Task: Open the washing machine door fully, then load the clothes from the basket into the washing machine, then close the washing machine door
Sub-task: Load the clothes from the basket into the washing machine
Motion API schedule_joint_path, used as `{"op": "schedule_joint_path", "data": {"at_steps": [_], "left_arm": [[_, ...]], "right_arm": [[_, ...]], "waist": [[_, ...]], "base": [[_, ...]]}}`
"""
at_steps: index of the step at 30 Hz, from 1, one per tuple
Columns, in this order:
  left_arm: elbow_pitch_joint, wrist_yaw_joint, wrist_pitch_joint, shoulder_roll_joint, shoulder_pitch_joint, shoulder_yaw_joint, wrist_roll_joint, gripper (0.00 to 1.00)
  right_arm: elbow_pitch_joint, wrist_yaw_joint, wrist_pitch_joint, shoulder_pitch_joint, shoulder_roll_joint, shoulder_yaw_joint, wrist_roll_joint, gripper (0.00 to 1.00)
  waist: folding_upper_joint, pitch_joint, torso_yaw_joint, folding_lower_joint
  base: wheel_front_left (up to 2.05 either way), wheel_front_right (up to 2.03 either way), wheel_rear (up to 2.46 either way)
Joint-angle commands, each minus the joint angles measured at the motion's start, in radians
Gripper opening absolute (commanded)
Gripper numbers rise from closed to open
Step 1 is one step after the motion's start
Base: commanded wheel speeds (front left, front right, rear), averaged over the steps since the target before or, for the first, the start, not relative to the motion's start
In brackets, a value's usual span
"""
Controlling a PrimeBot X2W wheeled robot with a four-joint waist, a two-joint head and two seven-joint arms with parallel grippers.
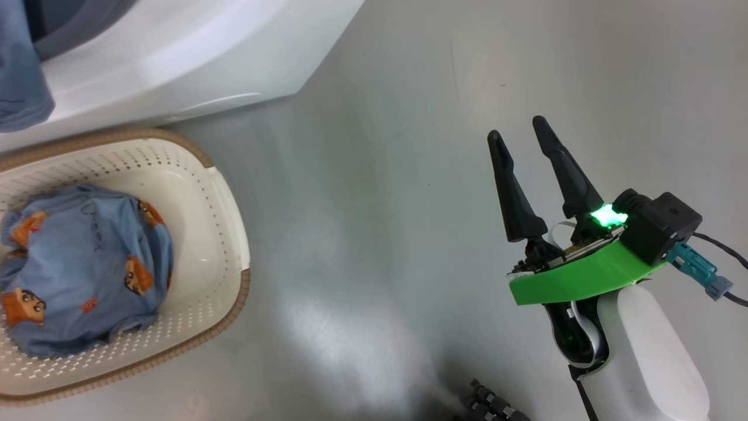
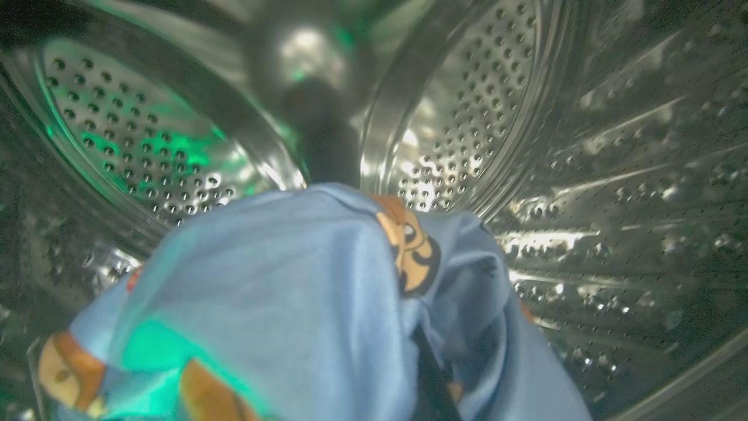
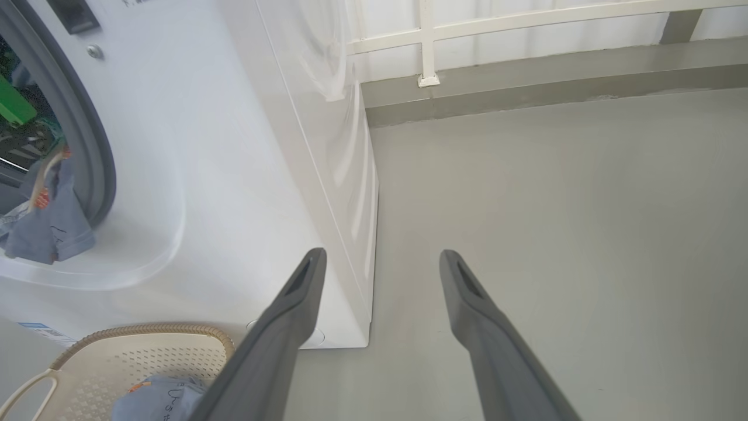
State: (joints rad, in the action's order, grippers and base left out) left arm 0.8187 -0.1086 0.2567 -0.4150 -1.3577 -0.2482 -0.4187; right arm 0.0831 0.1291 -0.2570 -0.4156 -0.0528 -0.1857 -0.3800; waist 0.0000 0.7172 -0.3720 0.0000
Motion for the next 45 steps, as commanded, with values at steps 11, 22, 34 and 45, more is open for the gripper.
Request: {"op": "schedule_joint_path", "data": {"at_steps": [11,22,34,45], "left_arm": [[0.126,-0.007,0.004,0.009,-0.004,-0.034,0.005,1.0],[0.083,-0.017,0.005,0.027,0.1,-0.038,-0.015,1.0],[-0.196,-0.02,0.005,0.017,0.382,0.011,-0.041,1.0],[-0.551,0.019,0.005,0.03,0.739,0.143,-0.07,1.0]], "right_arm": [[-0.007,0.002,-0.005,0.002,0.003,-0.019,0.012,1.0],[0.005,0.002,-0.005,0.001,0.003,-0.006,0.018,1.0],[0.02,0.002,-0.005,0.017,0.003,0.006,0.031,1.0],[0.024,0.002,-0.005,0.033,0.003,0.025,0.059,1.0]], "waist": [[0.0,-0.03,0.047,0.0],[0.0,-0.079,0.088,0.0],[0.0,-0.142,0.14,0.0],[0.0,-0.196,0.172,0.0]], "base": [[0.0,0.0,0.0],[0.0,0.0,0.0],[0.0,0.0,0.0],[0.0,0.0,0.0]]}}
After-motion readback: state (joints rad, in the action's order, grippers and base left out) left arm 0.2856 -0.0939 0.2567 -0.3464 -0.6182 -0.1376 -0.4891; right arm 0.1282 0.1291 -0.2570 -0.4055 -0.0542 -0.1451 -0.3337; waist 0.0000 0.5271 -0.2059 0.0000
